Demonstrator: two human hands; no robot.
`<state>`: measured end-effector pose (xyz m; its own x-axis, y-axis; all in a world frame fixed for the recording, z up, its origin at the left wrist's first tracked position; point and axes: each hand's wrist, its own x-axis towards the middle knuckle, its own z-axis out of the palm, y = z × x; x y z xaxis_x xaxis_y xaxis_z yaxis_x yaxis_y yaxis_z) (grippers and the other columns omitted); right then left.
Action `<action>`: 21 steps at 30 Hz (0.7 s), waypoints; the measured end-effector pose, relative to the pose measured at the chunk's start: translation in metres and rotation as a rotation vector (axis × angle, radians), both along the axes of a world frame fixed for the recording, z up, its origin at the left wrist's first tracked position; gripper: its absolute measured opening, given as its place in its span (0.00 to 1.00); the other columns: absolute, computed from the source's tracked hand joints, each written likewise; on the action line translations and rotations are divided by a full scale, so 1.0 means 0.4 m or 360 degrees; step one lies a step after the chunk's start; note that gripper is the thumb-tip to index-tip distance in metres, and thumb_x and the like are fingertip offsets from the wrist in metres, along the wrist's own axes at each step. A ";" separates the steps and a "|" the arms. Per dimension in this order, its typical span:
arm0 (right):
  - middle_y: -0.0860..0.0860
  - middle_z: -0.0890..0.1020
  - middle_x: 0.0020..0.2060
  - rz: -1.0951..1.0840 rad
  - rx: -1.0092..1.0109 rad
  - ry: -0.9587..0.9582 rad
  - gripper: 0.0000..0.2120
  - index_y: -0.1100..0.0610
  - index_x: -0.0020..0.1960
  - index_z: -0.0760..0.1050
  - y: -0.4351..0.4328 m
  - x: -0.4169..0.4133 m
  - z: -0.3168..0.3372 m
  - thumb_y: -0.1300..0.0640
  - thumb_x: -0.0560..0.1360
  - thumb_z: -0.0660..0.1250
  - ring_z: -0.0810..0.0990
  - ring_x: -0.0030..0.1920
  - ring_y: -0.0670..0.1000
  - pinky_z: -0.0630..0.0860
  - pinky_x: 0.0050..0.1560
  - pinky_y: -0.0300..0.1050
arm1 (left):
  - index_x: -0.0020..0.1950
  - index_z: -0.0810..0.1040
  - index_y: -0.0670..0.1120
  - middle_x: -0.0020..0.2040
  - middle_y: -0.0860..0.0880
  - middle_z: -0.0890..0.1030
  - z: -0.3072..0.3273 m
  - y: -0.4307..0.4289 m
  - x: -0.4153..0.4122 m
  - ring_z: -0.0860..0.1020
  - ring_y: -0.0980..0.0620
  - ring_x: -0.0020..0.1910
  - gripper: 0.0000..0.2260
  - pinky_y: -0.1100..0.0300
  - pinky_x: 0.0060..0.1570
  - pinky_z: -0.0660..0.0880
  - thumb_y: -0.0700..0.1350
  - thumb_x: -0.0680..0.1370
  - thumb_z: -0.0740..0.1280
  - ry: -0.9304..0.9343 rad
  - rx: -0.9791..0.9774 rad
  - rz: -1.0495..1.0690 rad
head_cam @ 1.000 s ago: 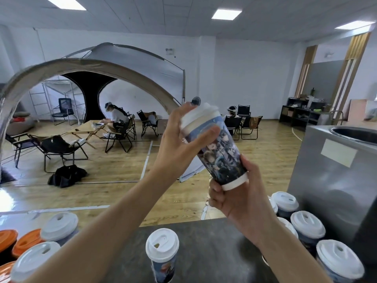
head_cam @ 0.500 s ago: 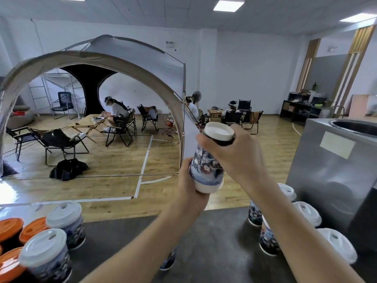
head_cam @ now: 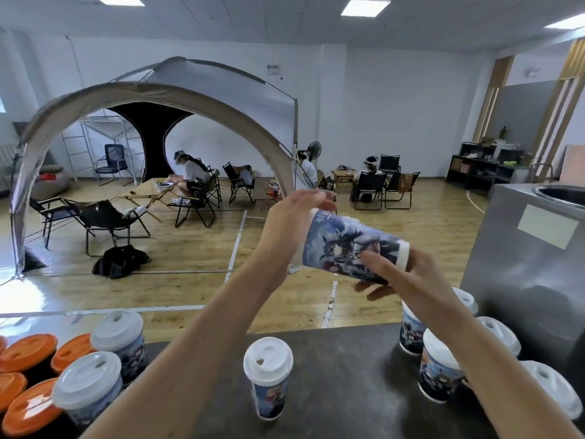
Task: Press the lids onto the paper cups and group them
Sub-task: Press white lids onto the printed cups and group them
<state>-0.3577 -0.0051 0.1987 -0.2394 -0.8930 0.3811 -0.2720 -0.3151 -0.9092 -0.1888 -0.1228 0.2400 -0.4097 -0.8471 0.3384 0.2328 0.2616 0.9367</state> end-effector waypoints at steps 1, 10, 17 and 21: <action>0.57 0.89 0.44 0.0056 0.0032 -0.0009 0.16 0.54 0.55 0.82 -0.001 -0.010 -0.005 0.47 0.72 0.80 0.88 0.39 0.61 0.86 0.39 0.50 | 0.50 0.85 0.53 0.49 0.53 0.88 0.011 0.002 -0.003 0.86 0.54 0.49 0.06 0.58 0.50 0.82 0.47 0.81 0.68 -0.0155 -0.0190 0.0046; 0.47 0.88 0.42 -0.0097 0.0097 0.0059 0.25 0.56 0.57 0.76 0.002 -0.021 -0.055 0.49 0.68 0.83 0.87 0.40 0.45 0.78 0.38 0.33 | 0.59 0.80 0.51 0.54 0.54 0.83 0.008 0.021 -0.046 0.82 0.55 0.55 0.23 0.52 0.58 0.79 0.66 0.74 0.70 -0.0482 -0.0411 0.0463; 0.48 0.86 0.50 -0.0296 0.0158 0.0087 0.26 0.57 0.59 0.74 0.057 -0.002 -0.281 0.55 0.68 0.84 0.85 0.53 0.45 0.81 0.51 0.44 | 0.68 0.73 0.55 0.62 0.57 0.73 -0.131 0.118 -0.087 0.74 0.59 0.55 0.35 0.72 0.50 0.67 0.64 0.66 0.79 -0.1028 -0.1233 -0.0005; 0.53 0.85 0.52 -0.0542 0.0214 -0.0146 0.26 0.60 0.61 0.77 0.161 -0.026 -0.440 0.61 0.67 0.85 0.85 0.55 0.48 0.81 0.54 0.44 | 0.71 0.68 0.56 0.65 0.57 0.70 -0.274 0.169 -0.131 0.72 0.59 0.61 0.40 0.71 0.56 0.67 0.62 0.64 0.81 -0.1097 -0.0964 -0.0364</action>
<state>-0.3681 0.0594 0.0227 -0.5590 -0.7968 0.2293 -0.2564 -0.0968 -0.9617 -0.2414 -0.0553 0.1306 -0.8181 -0.4806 0.3159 -0.2153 0.7652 0.6067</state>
